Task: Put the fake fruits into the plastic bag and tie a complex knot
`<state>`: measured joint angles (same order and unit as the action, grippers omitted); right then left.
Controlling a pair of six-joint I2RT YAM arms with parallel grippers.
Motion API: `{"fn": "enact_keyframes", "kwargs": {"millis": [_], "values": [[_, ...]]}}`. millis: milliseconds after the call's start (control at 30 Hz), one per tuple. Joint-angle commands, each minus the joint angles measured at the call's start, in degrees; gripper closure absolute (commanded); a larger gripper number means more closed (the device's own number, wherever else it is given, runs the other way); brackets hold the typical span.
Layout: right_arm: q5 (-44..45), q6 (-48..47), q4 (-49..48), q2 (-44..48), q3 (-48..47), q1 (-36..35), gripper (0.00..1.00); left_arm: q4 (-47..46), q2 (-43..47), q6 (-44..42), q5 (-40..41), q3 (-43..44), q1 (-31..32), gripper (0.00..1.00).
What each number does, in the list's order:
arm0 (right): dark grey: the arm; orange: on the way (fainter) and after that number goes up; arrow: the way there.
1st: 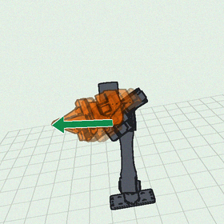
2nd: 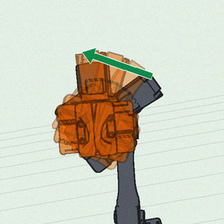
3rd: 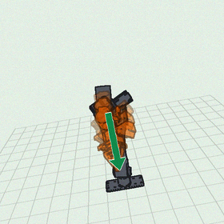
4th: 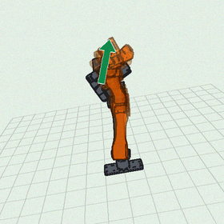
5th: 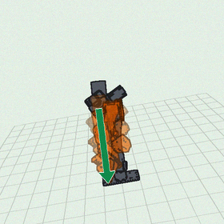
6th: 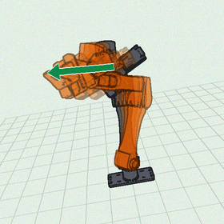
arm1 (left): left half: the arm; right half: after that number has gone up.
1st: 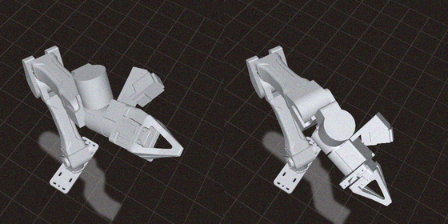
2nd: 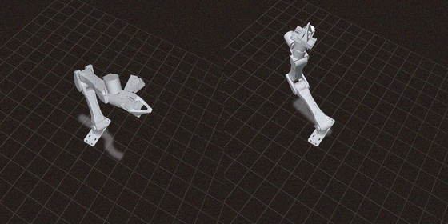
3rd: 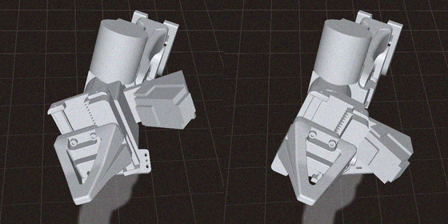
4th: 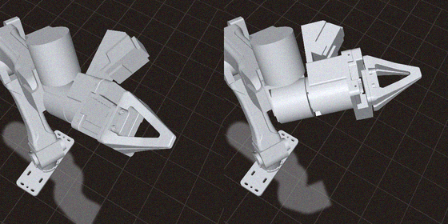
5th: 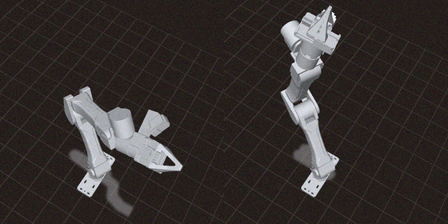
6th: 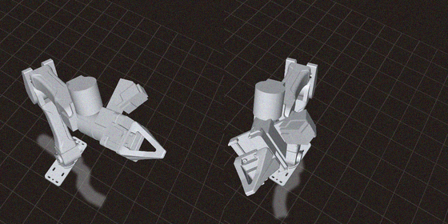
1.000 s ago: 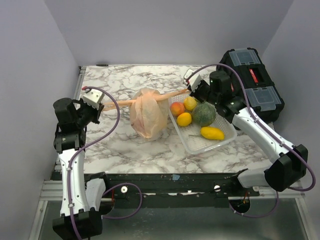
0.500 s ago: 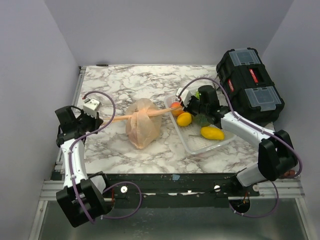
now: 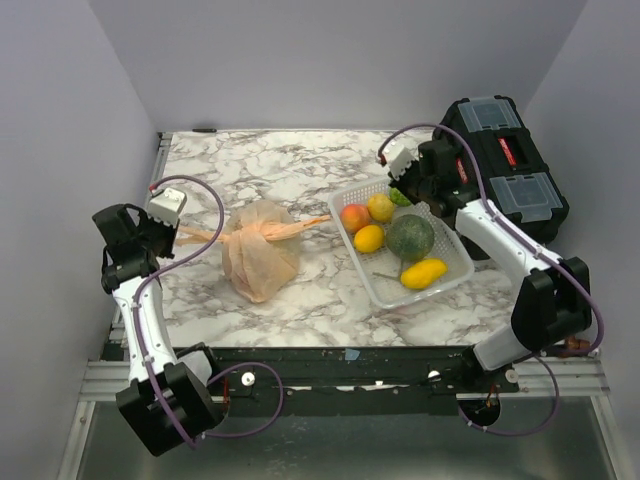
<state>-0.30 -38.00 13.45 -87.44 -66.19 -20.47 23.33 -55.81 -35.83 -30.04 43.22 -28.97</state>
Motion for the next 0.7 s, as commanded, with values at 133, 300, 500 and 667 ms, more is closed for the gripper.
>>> {"fn": "enact_keyframes", "kwargs": {"millis": [133, 300, 500, 667], "values": [[-17.18, 10.44, 13.72, -4.44, -17.31, -4.60, 0.94, 4.26, 1.33, 13.22, -2.45, 10.65, 13.35, 1.00], [-33.98, 6.60, 23.45, -8.26, -23.49, -5.27, 0.30, 4.36, -0.31, 15.55, -1.77, 11.09, 15.94, 1.00], [-35.59, -0.24, 23.78, -11.89, -21.98, -12.00, 0.14, 3.11, -2.95, 17.43, -1.95, 9.93, 16.00, 1.00], [-30.68, -1.61, 16.15, -16.11, -20.43, -17.17, 0.14, 2.35, -4.59, 19.20, -2.10, 9.71, 15.97, 1.00]]}}
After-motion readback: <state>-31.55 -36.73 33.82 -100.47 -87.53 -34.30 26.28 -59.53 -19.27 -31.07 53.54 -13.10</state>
